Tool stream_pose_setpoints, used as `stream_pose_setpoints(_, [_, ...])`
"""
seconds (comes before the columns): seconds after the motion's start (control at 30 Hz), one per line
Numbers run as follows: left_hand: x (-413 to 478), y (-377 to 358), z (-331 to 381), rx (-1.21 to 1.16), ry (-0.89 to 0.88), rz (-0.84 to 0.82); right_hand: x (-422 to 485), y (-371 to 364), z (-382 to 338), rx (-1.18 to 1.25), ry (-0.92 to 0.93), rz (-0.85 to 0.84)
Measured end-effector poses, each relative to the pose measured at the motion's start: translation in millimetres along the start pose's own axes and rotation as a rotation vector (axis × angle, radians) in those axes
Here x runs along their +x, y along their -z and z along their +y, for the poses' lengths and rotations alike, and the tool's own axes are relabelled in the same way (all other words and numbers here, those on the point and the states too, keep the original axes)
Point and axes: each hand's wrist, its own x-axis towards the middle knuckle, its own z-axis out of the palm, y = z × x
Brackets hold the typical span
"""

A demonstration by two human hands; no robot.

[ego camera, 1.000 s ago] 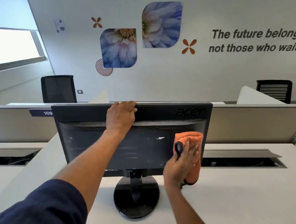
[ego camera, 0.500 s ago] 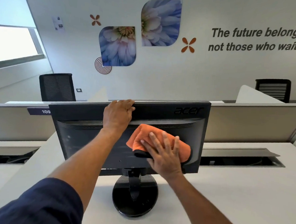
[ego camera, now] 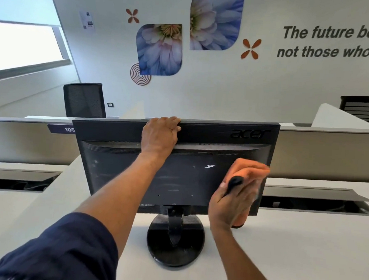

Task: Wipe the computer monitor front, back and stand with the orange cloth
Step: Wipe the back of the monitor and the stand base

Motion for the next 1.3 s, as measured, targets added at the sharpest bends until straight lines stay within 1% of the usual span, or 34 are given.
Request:
stream_pose_setpoints(0.1, [0,2,-4,-0.004,0.009,0.014,-55,-13,16,-0.187,0.448,-0.242])
stream_pose_setpoints(0.13, [-1,2,-5,-0.013,0.009,0.021,-67,-17,26,-0.212,0.569,-0.286])
stream_pose_setpoints(0.17, [-1,2,-5,-0.025,0.007,0.025,-74,-19,35,-0.227,0.642,-0.303])
stream_pose_setpoints(0.23, [-2,2,-4,-0.040,0.008,0.024,-74,-22,43,-0.264,0.695,-0.276])
stream_pose_setpoints(0.33, [-2,3,-3,-0.046,0.009,0.024,-68,-21,45,-0.291,0.707,-0.237])
stream_pose_setpoints(0.4, [-2,3,-1,-0.040,0.001,0.007,-69,-19,42,-0.232,0.631,-0.245])
stream_pose_setpoints(0.43, [-2,4,-1,-0.029,-0.002,-0.004,-71,-18,38,-0.204,0.556,-0.246])
stream_pose_setpoints(0.5, [-2,4,-2,-0.017,0.003,-0.021,-73,-18,30,-0.146,0.343,-0.229])
stream_pose_setpoints(0.6, [-3,5,-6,-0.035,0.015,-0.028,-60,-15,16,0.003,0.012,-0.100])
stream_pose_setpoints(0.73, [-5,5,-7,-0.049,-0.005,-0.006,-28,-3,12,0.203,-0.281,0.045])
stream_pose_setpoints(0.8, [-5,5,-6,-0.060,-0.012,-0.003,-8,4,21,0.236,-0.472,0.095])
stream_pose_setpoints(0.83, [-5,5,-4,-0.065,-0.018,-0.001,3,10,28,0.236,-0.535,0.114])
stream_pose_setpoints(0.9, [-5,5,-4,-0.069,-0.020,-0.001,21,18,40,0.225,-0.524,0.107])
stream_pose_setpoints(1.0, [-5,5,-3,-0.053,-0.017,-0.013,29,26,47,0.277,-0.524,0.079])
stream_pose_setpoints(1.07, [-5,4,-3,-0.054,-0.034,-0.005,23,29,53,0.264,-0.587,0.045])
stream_pose_setpoints(1.13, [-5,4,-2,-0.058,-0.046,0.000,17,31,58,0.267,-0.728,0.039])
stream_pose_setpoints(1.2, [-6,5,-2,-0.059,-0.050,0.004,19,34,56,0.278,-0.867,0.067])
stream_pose_setpoints(1.23, [-7,5,-2,-0.058,-0.049,0.011,23,36,50,0.283,-0.889,0.084])
stream_pose_setpoints(1.3, [-7,5,-5,-0.052,-0.046,0.017,34,40,34,0.301,-0.824,0.113])
